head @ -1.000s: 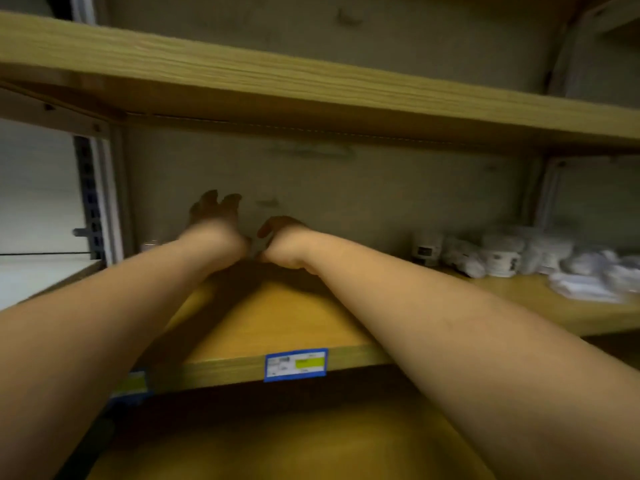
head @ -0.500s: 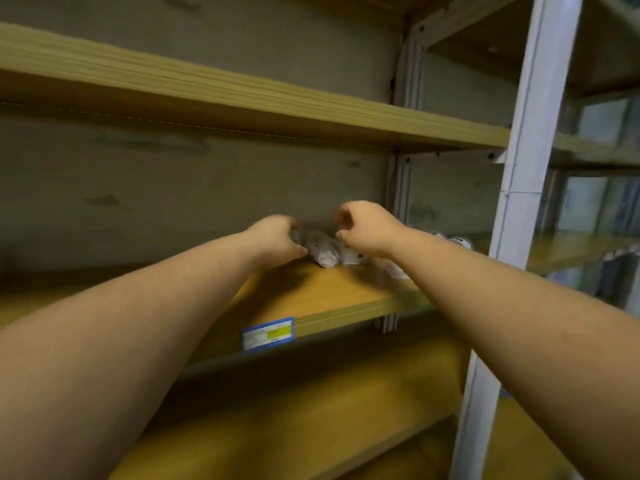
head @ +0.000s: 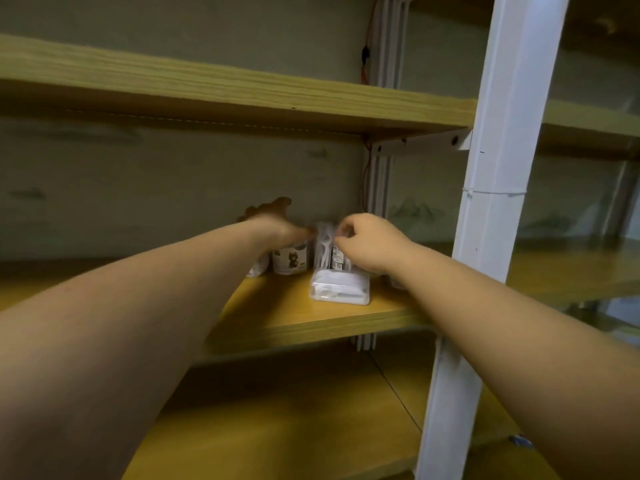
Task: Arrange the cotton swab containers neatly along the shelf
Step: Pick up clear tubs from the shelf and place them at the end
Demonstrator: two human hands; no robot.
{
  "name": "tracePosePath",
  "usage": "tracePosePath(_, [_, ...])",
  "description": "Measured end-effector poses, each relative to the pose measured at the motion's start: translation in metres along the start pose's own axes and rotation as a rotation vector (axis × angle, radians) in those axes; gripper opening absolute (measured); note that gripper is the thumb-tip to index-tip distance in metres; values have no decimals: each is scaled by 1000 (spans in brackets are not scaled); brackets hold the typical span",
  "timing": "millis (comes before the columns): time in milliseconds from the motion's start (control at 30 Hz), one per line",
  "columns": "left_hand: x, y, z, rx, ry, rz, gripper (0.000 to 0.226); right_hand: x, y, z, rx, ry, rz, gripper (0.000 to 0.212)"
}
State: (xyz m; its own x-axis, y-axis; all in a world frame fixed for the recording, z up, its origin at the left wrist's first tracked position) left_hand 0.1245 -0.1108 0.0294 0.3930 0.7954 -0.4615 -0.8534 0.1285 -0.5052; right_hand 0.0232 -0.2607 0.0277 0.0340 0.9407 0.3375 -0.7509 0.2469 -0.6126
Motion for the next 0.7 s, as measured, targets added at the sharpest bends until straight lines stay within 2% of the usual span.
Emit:
tracePosePath(67, [-2, 2, -8, 3, -39, -19, 104, -6, 6, -1, 62, -4, 44, 23])
tracePosePath(233, [-6, 6, -12, -2, -102, -58, 87, -5, 24, -1, 237, 43, 172, 38])
tracePosePath(333, [-10, 12, 0, -35, 0, -78, 71, 3, 29, 1, 287, 188, 274, 60])
tracePosePath(433, [-13, 23, 19, -149, 142, -87, 57, 10, 34, 7, 345, 281, 337, 75])
tracePosePath(567, [-9, 44, 45, -269, 260, -100, 41, 6, 40, 9, 417, 262, 323, 70])
tracePosePath(700, [9, 65, 58, -246, 443, -15, 32, 6, 45, 6, 361, 210, 290, 61])
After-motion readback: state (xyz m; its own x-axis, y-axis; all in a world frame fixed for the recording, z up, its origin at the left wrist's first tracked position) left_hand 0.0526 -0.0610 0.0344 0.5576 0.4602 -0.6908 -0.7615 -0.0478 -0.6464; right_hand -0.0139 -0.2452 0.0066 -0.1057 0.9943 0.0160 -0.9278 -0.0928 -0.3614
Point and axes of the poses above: each hand's wrist, its own y-axis away from the middle knuckle, its own z-axis out of the back of the hand, x = y × z, the point moved 5 cm from there along -y, towards the middle knuckle, and after that the axes turned 15 degrees about -x, right-handed, at the moved point
